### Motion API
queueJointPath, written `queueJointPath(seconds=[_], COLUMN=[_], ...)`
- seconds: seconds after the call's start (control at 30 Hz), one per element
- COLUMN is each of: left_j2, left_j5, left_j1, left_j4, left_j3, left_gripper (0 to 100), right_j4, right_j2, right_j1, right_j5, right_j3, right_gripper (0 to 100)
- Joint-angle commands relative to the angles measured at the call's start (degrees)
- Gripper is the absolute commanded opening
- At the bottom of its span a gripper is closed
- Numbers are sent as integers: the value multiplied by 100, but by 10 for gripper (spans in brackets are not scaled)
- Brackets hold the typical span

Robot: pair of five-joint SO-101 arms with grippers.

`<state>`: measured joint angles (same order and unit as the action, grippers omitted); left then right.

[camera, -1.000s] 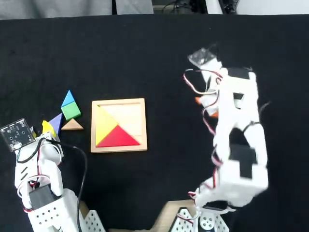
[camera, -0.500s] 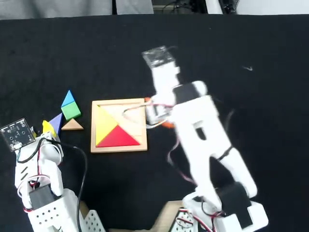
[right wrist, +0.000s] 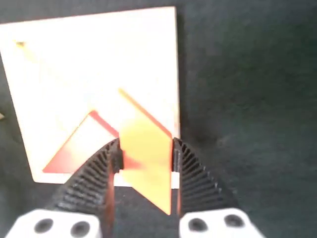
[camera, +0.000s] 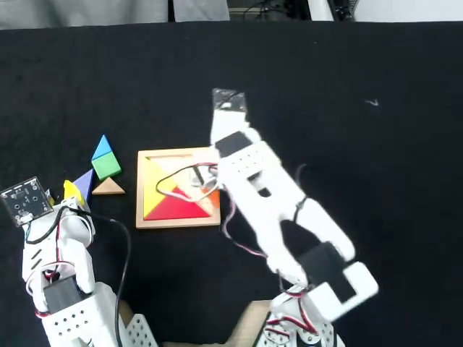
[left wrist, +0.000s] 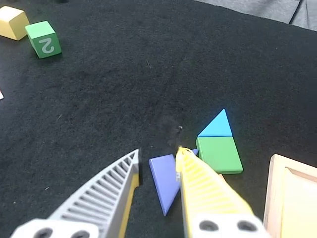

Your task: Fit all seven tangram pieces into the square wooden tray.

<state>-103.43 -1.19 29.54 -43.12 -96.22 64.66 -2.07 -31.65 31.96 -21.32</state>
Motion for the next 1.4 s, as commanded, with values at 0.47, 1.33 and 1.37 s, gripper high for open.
queueJointPath(seconds=[0.47,1.33,1.37], left_j2=[-18,-18,-18], left_j5=[-35,-35,-35], left_j1=[-66,-66,-66], left_j4=[53,53,53], left_j3=[-119,-119,-119], left_gripper=[130,130,130], right_j4=[-343,132,105], right_j2=[-646,-136,-57], right_j1=[-264,114,255], right_j5=[88,-774,-853], right_j3=[374,716,716], right_gripper=[25,171,148])
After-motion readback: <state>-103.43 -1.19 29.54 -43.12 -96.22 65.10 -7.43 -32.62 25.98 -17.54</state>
